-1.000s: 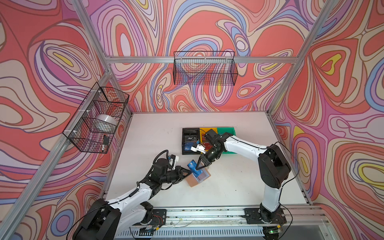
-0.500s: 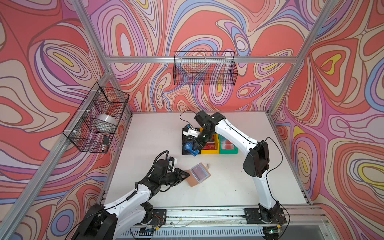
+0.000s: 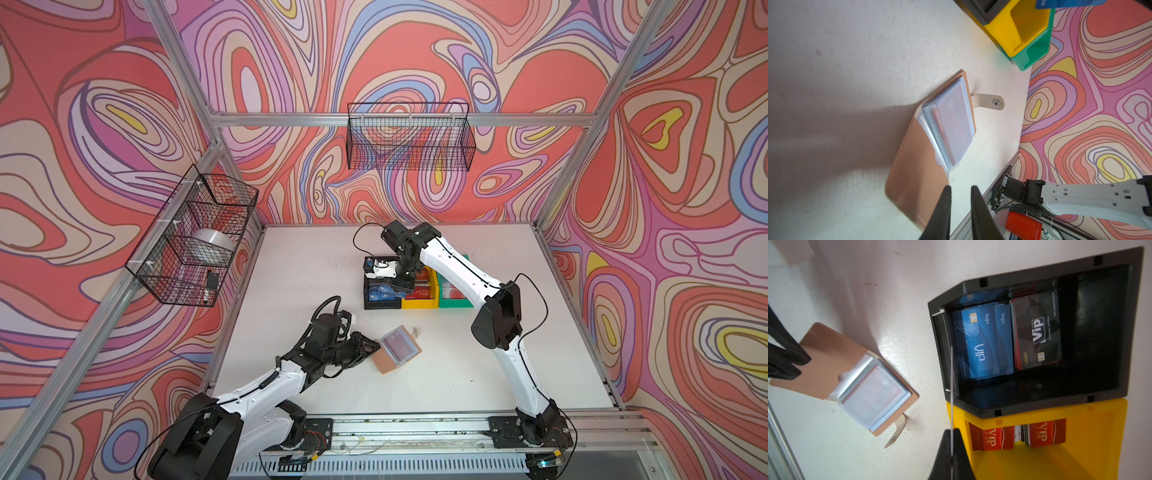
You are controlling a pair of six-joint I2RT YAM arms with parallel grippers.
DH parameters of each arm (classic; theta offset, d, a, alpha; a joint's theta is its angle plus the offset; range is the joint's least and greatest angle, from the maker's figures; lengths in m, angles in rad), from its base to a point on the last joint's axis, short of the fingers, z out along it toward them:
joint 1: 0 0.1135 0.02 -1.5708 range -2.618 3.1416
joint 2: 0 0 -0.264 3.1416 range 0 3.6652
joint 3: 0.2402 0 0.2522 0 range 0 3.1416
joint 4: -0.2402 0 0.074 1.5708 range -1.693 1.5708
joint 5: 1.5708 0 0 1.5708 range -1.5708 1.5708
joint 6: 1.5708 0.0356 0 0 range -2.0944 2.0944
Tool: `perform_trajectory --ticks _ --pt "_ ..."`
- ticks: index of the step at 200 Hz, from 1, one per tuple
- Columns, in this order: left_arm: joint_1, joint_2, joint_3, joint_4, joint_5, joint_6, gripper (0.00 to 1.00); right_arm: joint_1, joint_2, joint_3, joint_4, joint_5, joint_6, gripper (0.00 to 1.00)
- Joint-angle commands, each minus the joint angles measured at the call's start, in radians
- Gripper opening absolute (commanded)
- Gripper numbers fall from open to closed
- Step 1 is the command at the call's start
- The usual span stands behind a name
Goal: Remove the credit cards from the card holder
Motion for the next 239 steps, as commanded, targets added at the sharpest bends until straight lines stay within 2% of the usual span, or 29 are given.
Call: perform_trajectory --ticks 1,89,239 --pt "0.003 0.011 0.01 0.004 -0.013 0.01 0.21 0.005 0.029 0.064 0.006 0.024 -0.055 0.0" --pt "0.002 0.114 0.002 0.069 -0.004 0.013 0.2 0.046 0.067 0.069 0.054 0.028 -0.104 0.0" --pt "0.0 0.171 0.019 0.067 -0.012 0.033 0.2 0.049 0.149 0.05 0.105 0.078 -0.167 0.0"
